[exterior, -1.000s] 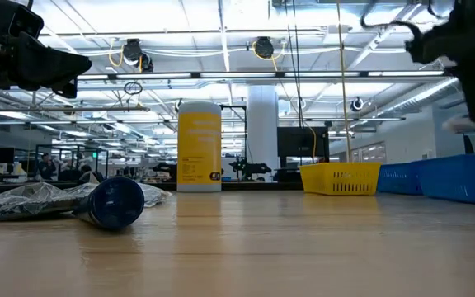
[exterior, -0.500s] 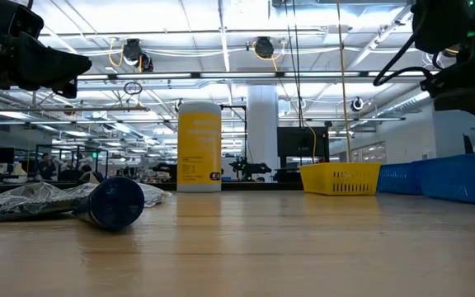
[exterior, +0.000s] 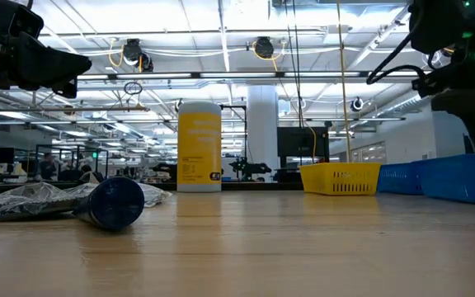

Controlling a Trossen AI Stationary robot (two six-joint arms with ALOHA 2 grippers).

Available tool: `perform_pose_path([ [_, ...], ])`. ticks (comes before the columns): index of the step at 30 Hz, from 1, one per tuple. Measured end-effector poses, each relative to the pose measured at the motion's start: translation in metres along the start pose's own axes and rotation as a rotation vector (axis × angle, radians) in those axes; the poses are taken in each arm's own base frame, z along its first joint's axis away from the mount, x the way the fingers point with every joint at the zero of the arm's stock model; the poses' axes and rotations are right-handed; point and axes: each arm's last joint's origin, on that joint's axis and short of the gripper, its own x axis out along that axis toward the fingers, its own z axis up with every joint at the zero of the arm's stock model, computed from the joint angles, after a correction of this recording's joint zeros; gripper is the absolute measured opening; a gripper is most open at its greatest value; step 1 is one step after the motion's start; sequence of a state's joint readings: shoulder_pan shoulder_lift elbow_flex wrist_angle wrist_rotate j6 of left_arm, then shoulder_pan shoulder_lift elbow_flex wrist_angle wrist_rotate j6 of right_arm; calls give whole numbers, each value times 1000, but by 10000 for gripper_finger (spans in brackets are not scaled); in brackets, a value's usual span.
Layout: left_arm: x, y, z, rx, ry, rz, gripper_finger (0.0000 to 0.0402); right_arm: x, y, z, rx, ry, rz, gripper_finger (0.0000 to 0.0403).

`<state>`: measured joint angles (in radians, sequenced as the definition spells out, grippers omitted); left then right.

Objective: Pick & Place Travel size toiletries
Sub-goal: Adjust the bottom blue basket

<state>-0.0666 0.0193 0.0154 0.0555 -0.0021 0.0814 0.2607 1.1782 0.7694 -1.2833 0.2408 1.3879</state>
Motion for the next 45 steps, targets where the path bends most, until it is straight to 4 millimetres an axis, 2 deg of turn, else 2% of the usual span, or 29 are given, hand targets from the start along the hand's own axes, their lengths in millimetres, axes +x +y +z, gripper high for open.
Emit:
perform_pose_path([
  [5, 0, 0, 0, 0, 0, 0, 33, -16, 24, 10, -32, -124, 236, 137],
  [10, 0, 0, 0, 0, 0, 0, 33, -30, 59, 20, -203, -258, 588, 115],
  [13, 0, 0, 0, 0, 0, 0, 33, -29, 75, 21, -299, -252, 733, 97],
  [19, 0, 0, 0, 0, 0, 0, 33, 6, 87, 17, -378, -52, 664, 56],
  [23, 0, 0, 0, 0, 0, 0, 33, 19, 90, 14, -429, 31, 602, 31],
  [29, 0, 0, 0, 0, 0, 0, 33, 20, 81, 11, -449, 69, 542, 2],
  [36, 0, 0, 0, 0, 0, 0, 33, 22, 71, 8, -526, 114, 462, 1],
  [45, 0, 0, 0, 0, 0, 0, 33, 22, 71, 10, -634, 24, 426, 1],
])
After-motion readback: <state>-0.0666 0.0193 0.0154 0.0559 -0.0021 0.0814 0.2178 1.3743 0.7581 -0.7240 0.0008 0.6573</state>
